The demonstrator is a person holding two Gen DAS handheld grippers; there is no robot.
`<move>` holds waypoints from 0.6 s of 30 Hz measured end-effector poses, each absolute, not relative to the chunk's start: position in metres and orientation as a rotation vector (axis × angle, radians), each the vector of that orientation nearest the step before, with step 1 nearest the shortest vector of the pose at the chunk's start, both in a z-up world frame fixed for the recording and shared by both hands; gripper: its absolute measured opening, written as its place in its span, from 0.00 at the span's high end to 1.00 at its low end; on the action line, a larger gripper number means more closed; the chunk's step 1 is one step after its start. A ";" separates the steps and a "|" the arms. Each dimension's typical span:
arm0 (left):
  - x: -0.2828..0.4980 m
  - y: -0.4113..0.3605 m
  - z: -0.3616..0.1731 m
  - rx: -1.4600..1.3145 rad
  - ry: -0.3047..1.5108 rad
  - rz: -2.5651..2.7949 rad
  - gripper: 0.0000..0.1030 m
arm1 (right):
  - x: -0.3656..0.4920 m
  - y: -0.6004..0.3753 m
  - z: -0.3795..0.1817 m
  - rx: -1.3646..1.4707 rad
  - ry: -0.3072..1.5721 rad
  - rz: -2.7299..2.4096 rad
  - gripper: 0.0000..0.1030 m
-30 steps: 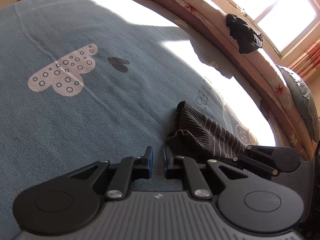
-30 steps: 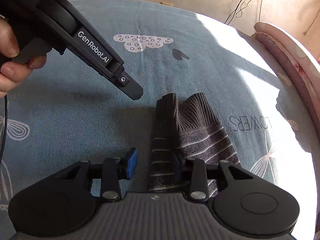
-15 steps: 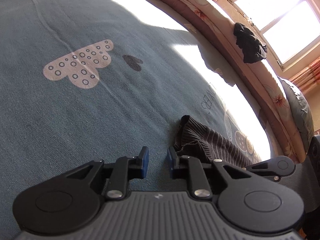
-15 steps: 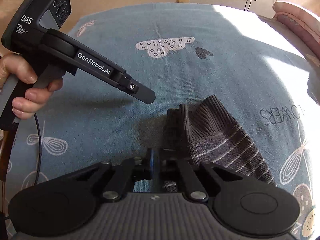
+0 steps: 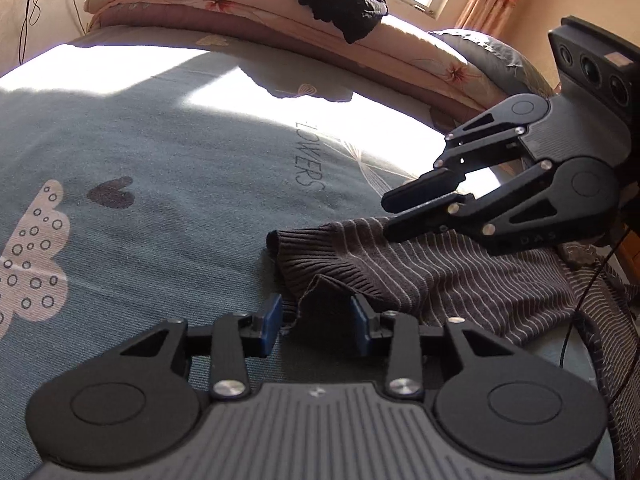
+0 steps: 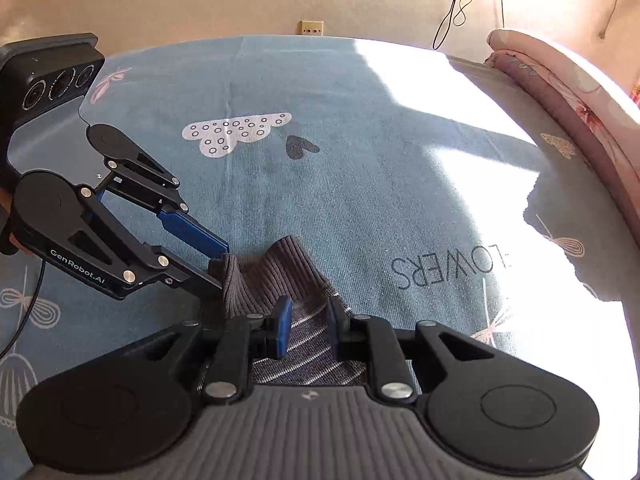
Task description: Fold clothes
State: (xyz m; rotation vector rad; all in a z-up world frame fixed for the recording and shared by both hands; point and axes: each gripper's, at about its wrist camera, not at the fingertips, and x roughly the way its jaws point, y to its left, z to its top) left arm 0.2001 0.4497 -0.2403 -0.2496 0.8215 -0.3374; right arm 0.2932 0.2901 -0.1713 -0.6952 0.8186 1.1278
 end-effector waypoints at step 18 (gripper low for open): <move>0.226 0.476 -0.258 -0.414 0.966 -0.678 0.80 | 0.326 0.316 -0.210 -0.861 0.835 1.227 0.60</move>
